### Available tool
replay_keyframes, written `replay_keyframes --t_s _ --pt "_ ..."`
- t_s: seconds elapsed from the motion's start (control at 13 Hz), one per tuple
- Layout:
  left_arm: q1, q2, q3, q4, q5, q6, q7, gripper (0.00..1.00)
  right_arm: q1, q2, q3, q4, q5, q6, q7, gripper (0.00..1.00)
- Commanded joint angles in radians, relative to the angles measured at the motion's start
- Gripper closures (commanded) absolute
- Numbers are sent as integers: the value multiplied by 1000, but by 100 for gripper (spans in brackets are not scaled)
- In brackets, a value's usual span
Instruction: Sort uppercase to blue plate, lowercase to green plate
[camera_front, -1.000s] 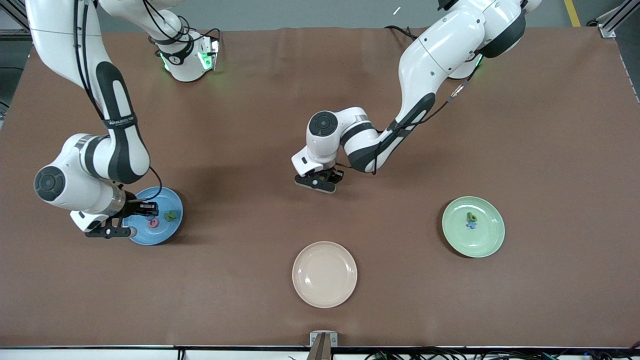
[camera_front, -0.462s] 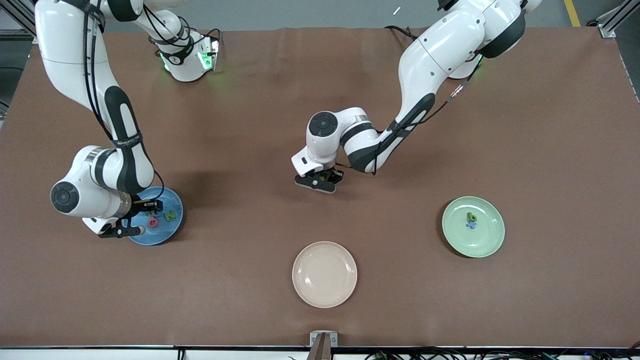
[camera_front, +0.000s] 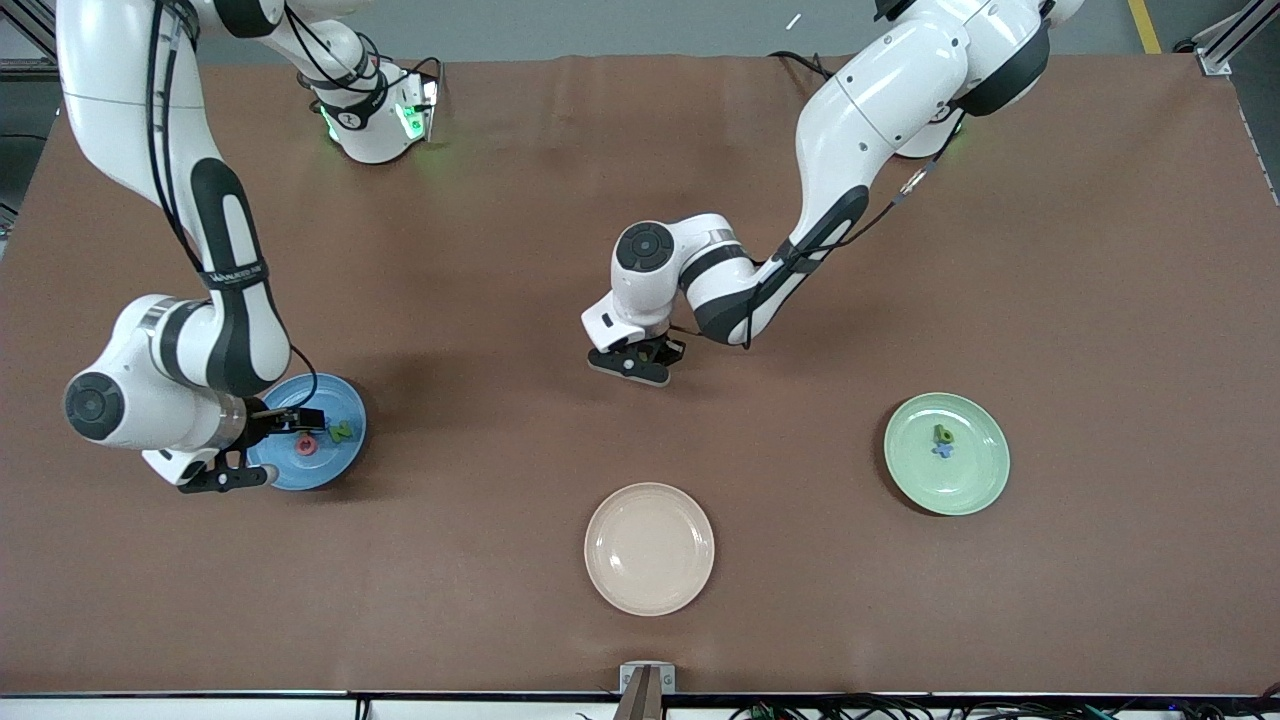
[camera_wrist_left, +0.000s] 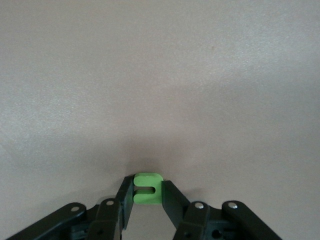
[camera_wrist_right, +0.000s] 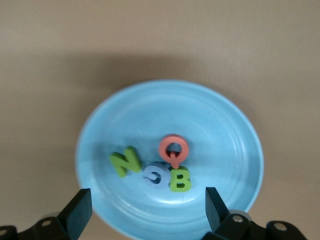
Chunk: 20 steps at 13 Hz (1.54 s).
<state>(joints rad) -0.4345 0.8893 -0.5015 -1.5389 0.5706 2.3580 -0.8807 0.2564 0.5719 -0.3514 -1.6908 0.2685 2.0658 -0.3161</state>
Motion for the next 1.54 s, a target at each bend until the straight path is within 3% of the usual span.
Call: replay_keyframes --t_s 0.0,0.23,0.31,0.62,0.92,1.0,1.15,1.31,1.46 --pt "-35 23 15 23 5 4 -38 69 -9 -116 5 2 -23 -44 -17 0" --pt "-36 23 15 23 5 4 -38 69 -6 -219 -3 13 -47 -46 -63 0" --pt "-36 25 15 22 5 4 -38 69 -5 -252 -1 17 -92 -65 -58 0" --pt "-35 28 15 23 9 4 -26 92 -16 -397 -8 16 -127 -122 -57 0" --pt "-36 30 15 23 11 4 -32 90 -31 -515 2 23 -152 -222 -57 0" --pt "-36 28 15 23 11 4 -30 90 -69 -533 31 23 -152 -237 -55 0" --pt "-33 17 15 23 8 4 -32 88 -220 -585 190 20 -167 -300 -11 0" --pt "-23 5 15 23 9 3 -34 75 -287 -609 305 16 -248 -316 89 0" --pt "-23 -1 15 45 12 -5 -30 71 -339 -616 365 16 -258 -311 83 0"
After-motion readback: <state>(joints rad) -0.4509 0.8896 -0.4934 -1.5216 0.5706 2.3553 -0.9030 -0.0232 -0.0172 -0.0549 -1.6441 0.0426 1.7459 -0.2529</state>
